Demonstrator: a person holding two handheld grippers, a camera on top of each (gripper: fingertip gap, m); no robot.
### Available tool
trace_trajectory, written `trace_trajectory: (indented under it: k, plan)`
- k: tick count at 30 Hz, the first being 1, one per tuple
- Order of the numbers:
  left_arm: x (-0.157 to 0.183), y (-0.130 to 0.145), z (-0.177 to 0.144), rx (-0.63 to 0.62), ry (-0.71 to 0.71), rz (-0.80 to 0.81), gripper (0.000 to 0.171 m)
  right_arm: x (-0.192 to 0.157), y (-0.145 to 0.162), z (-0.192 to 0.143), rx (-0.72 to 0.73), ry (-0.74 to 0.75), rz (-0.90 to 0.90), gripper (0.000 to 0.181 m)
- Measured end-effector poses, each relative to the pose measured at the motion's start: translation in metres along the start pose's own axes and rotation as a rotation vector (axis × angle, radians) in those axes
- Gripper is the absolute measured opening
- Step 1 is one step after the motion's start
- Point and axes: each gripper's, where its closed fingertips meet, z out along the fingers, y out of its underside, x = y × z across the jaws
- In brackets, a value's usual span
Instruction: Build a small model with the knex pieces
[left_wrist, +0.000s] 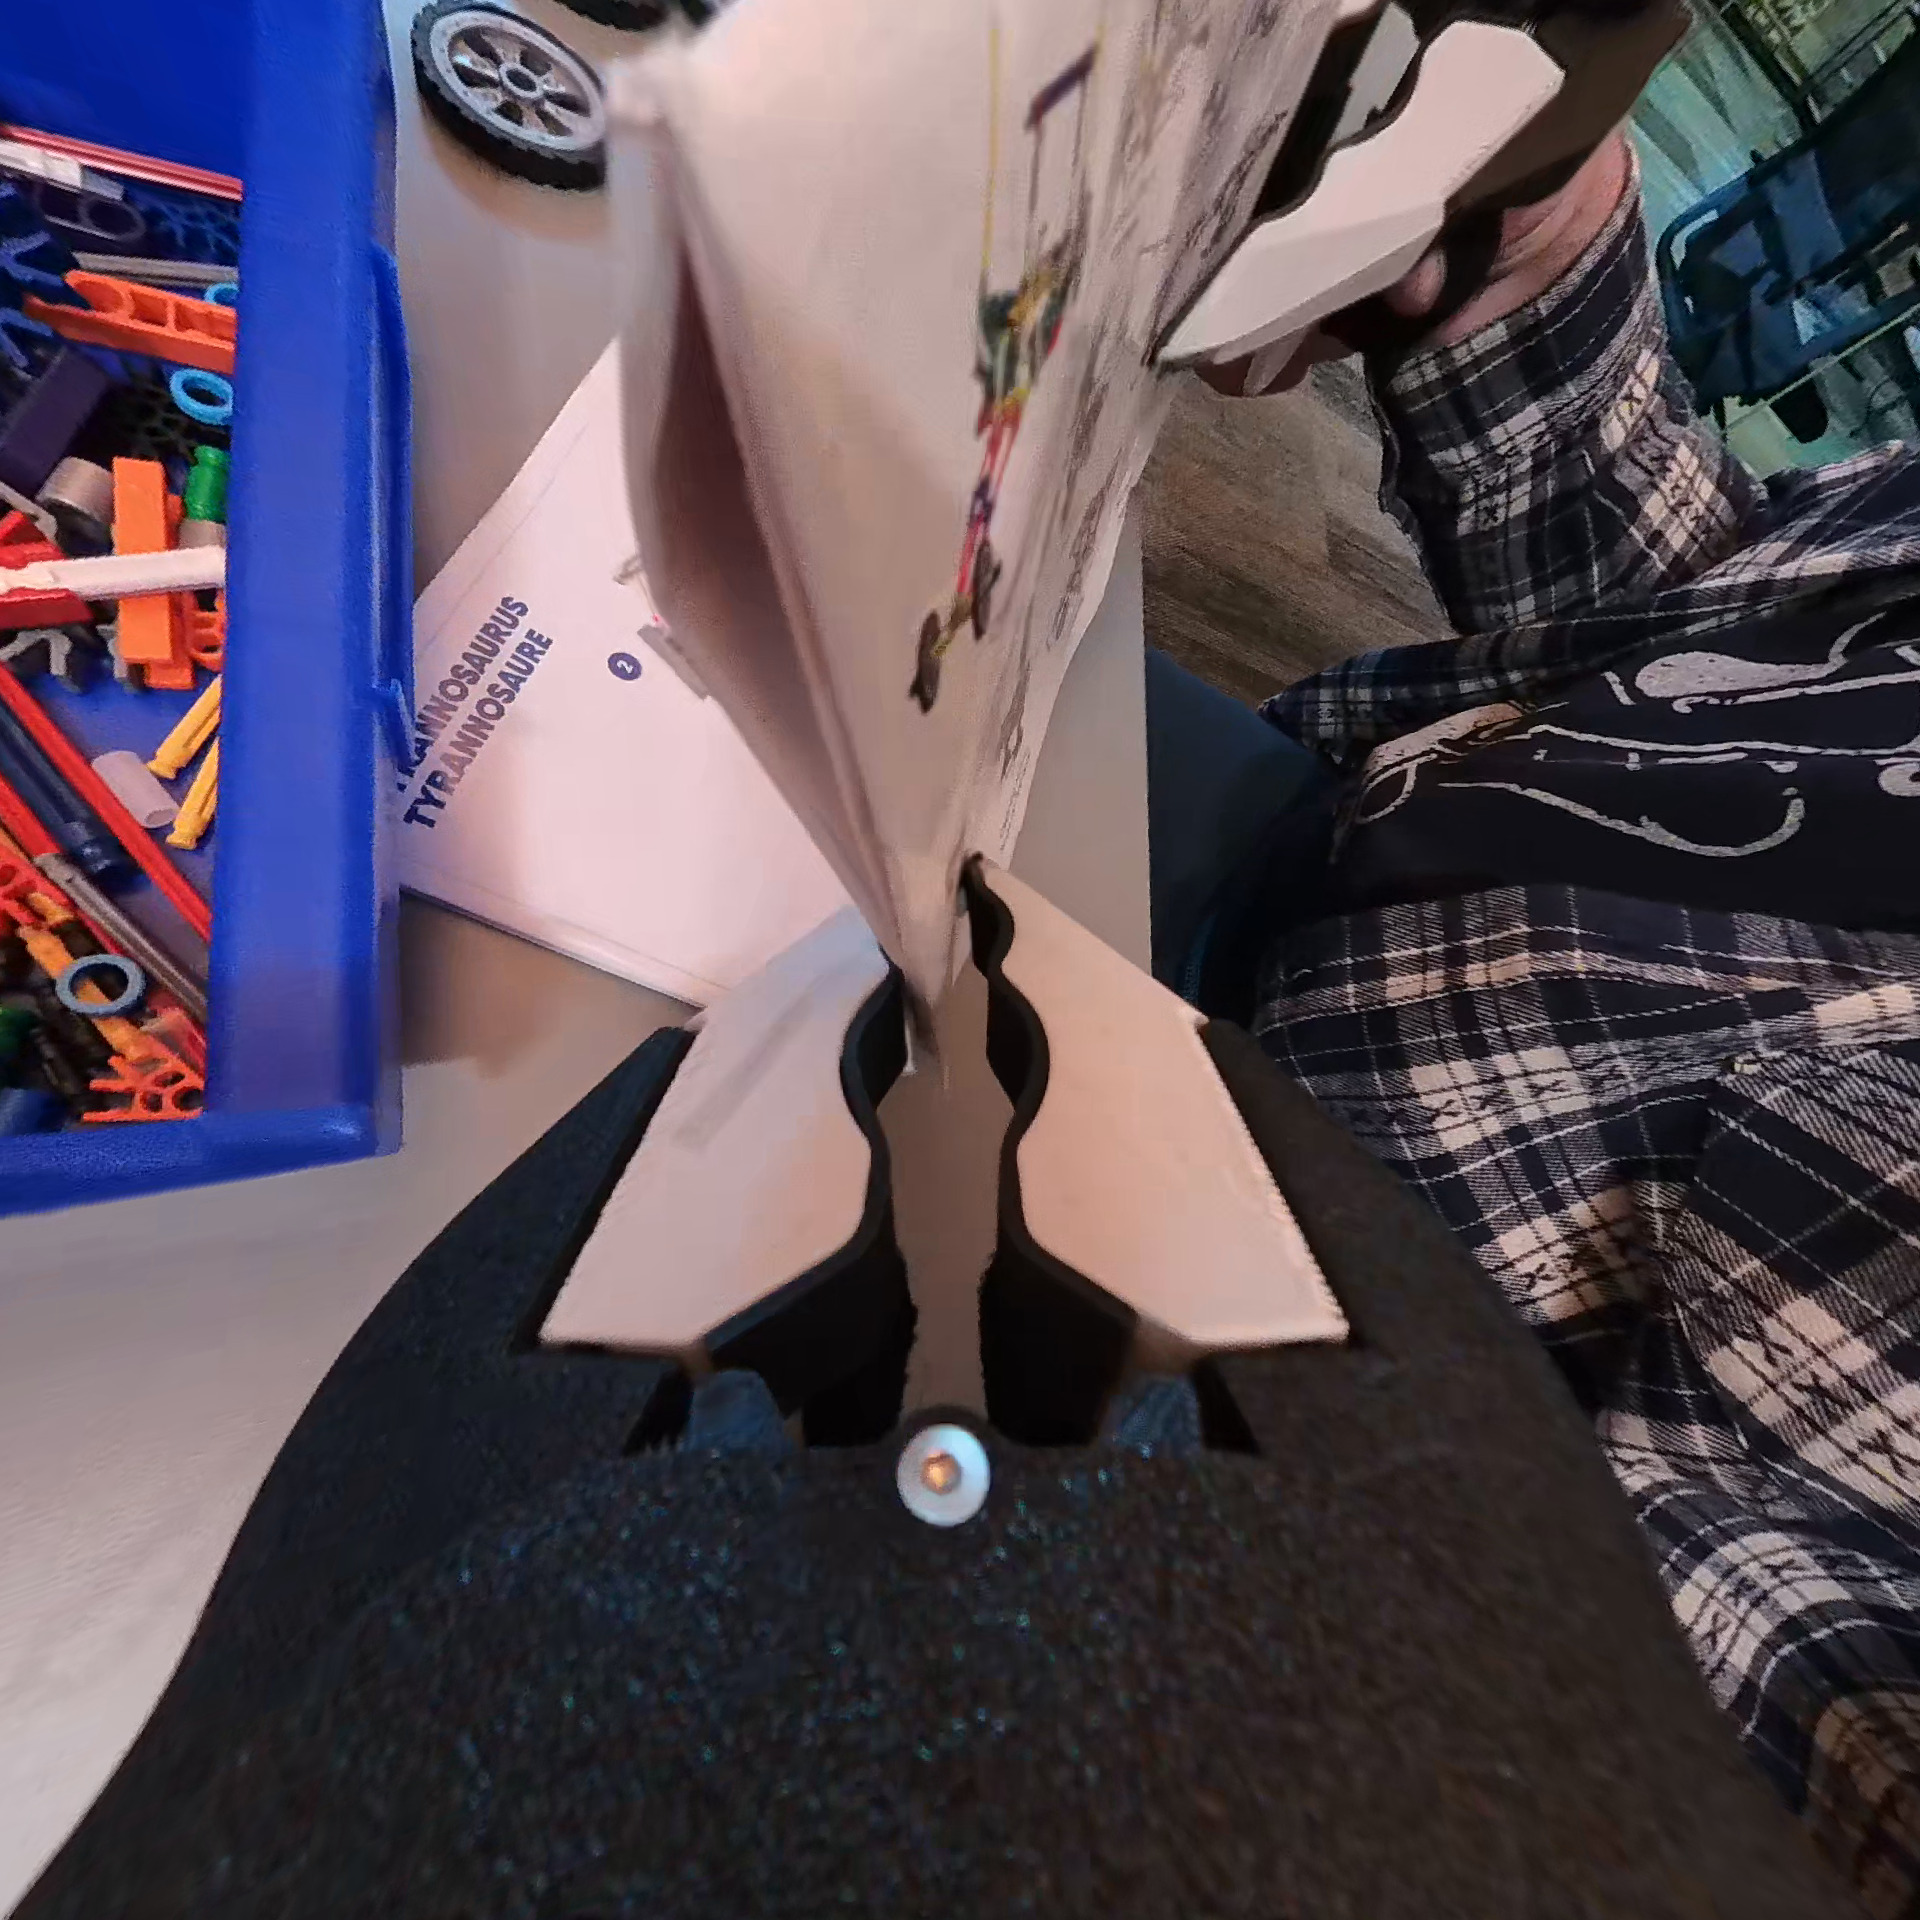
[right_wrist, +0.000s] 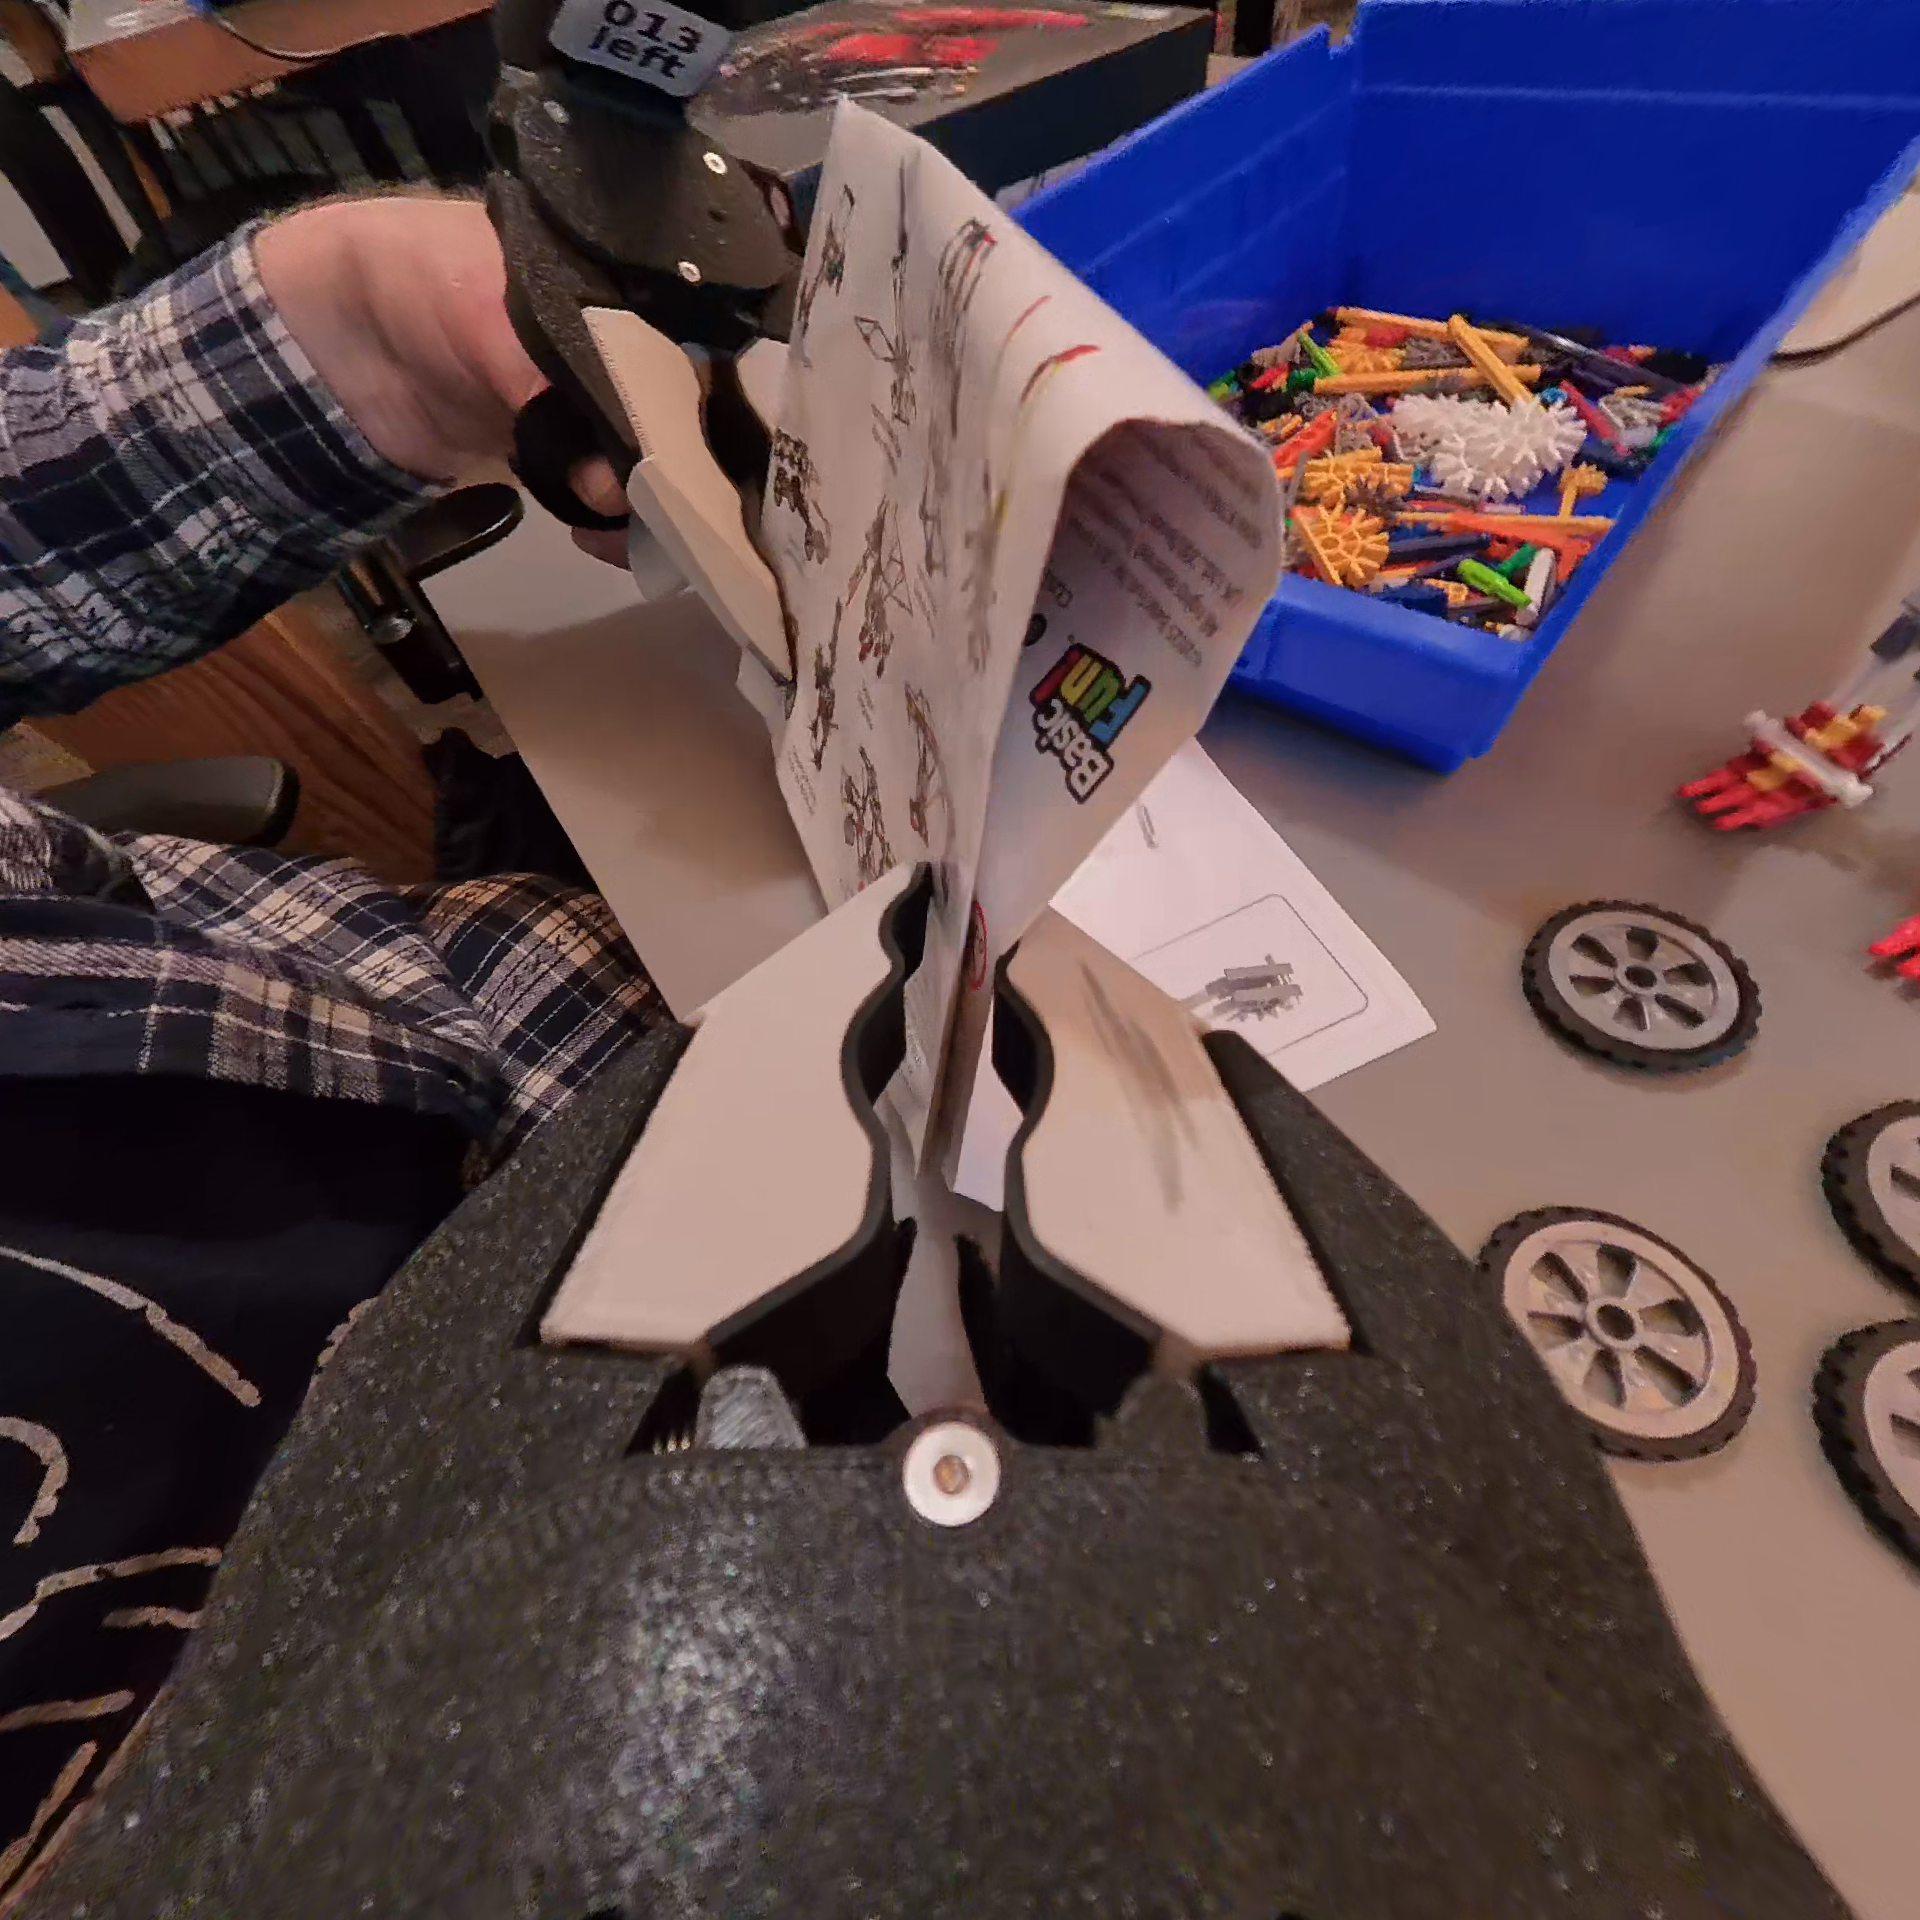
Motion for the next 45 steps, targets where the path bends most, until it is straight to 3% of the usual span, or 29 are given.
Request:
trace_trajectory:
  k: [13, 21, 26, 30, 40, 45]
  plan:
    - [-0.02, 0.011, 0.009, -0.073, -0.157, 0.043, 0.036, 0.022, 0.031, 0.012, -0.147, 0.076, 0.045, 0.018]
    - [-0.026, 0.005, -0.01, -0.033, -0.298, 0.12, 0.052, 0.028, 0.045, 0.014, -0.21, 0.108, 0.006, 0.025]
    - [-0.013, -0.019, -0.028, 0.074, -0.338, 0.222, 0.052, 0.029, 0.049, 0.015, -0.231, 0.124, -0.015, 0.028]
    - [0.007, -0.028, -0.014, 0.076, -0.33, 0.37, 0.045, 0.029, 0.052, 0.016, -0.254, 0.128, -0.035, 0.038]
    - [-0.011, 0.001, 0.029, -0.089, -0.348, 0.375, 0.035, 0.043, 0.038, -0.003, -0.255, 0.246, -0.097, 0.051]
    - [-0.013, 0.008, 0.04, -0.13, -0.339, 0.384, 0.036, 0.058, 0.01, -0.021, -0.217, 0.393, -0.196, 0.05]
